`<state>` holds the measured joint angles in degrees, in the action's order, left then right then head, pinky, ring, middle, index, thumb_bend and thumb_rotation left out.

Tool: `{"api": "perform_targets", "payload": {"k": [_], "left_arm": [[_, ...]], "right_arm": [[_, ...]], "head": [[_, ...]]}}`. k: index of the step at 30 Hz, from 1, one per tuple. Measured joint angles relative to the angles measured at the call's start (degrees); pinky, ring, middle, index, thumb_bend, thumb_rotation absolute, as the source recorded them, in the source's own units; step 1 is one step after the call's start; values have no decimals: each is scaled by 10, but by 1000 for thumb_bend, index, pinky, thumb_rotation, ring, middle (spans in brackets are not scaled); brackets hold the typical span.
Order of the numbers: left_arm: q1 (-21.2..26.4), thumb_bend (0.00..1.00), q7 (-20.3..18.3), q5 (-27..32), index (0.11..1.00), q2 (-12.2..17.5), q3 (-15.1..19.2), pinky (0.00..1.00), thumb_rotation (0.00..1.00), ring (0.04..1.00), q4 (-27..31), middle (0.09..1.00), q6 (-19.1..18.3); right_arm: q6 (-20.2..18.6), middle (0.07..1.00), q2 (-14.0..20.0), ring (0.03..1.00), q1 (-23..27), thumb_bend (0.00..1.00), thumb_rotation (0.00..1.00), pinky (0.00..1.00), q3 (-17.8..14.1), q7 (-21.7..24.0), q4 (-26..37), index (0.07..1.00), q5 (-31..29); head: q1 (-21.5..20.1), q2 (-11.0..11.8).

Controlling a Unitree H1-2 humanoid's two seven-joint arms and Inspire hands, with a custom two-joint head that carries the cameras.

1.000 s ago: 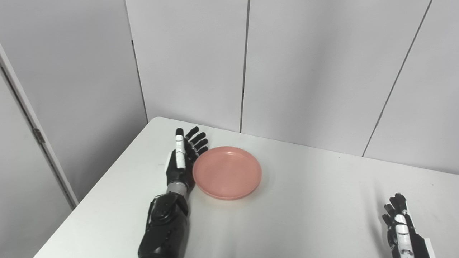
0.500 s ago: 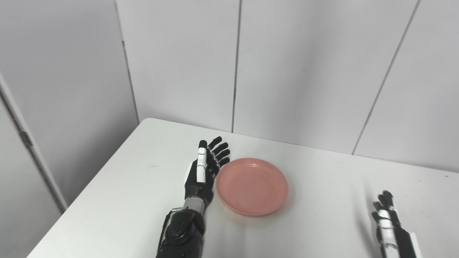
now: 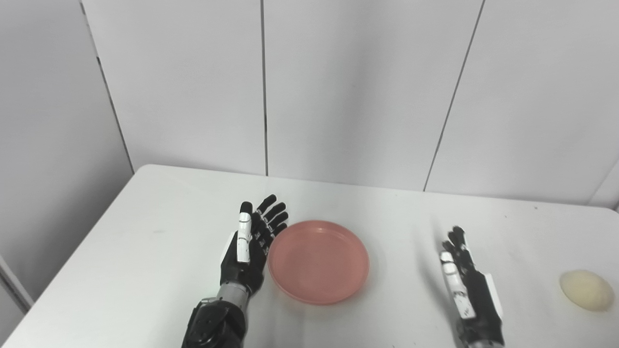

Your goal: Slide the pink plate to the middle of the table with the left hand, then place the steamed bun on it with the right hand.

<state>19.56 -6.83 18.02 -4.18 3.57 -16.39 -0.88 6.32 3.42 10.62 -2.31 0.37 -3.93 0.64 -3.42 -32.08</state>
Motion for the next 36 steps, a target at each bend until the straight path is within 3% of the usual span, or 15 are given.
{"api": "perform_targets", "payload": {"k": [6, 15, 23, 28, 31, 36], "left_arm": [[-23, 700, -6, 3, 887, -8, -21, 957, 995, 933, 34, 911, -18], [-31, 698, -19, 2, 935, -5, -38, 999, 1000, 975, 46, 968, -30], [-31, 699, -31, -25, 990, 7, -51, 1000, 1000, 1000, 33, 1000, -1], [-26, 700, -22, -64, 1000, 9, -57, 1000, 996, 1000, 18, 1000, 25], [-21, 687, -20, -77, 1000, 8, -56, 1000, 998, 1000, 8, 1000, 46], [-16, 681, -17, -91, 1000, 8, -57, 1000, 1000, 1000, -2, 1000, 57]], "right_arm": [[-4, 984, -13, 979, -2, 588, 805, 1000, 9, -9, 6, 1000, 10], [-10, 979, -14, 979, -3, 593, 816, 1000, 23, -11, 9, 1000, 22], [-10, 974, -10, 980, -2, 606, 847, 1000, 24, -13, 10, 1000, 40], [-15, 954, 9, 953, 13, 617, 852, 984, 7, -14, 19, 981, 43], [-25, 929, 26, 938, 29, 621, 790, 940, -8, -20, 36, 945, 56], [-60, 934, 63, 932, 48, 578, 771, 907, -38, -23, 74, 949, 56]], "head": [[-29, -12], [-60, -13], [-71, -6], [-77, 1], [-81, 4], [-85, 7]]}}
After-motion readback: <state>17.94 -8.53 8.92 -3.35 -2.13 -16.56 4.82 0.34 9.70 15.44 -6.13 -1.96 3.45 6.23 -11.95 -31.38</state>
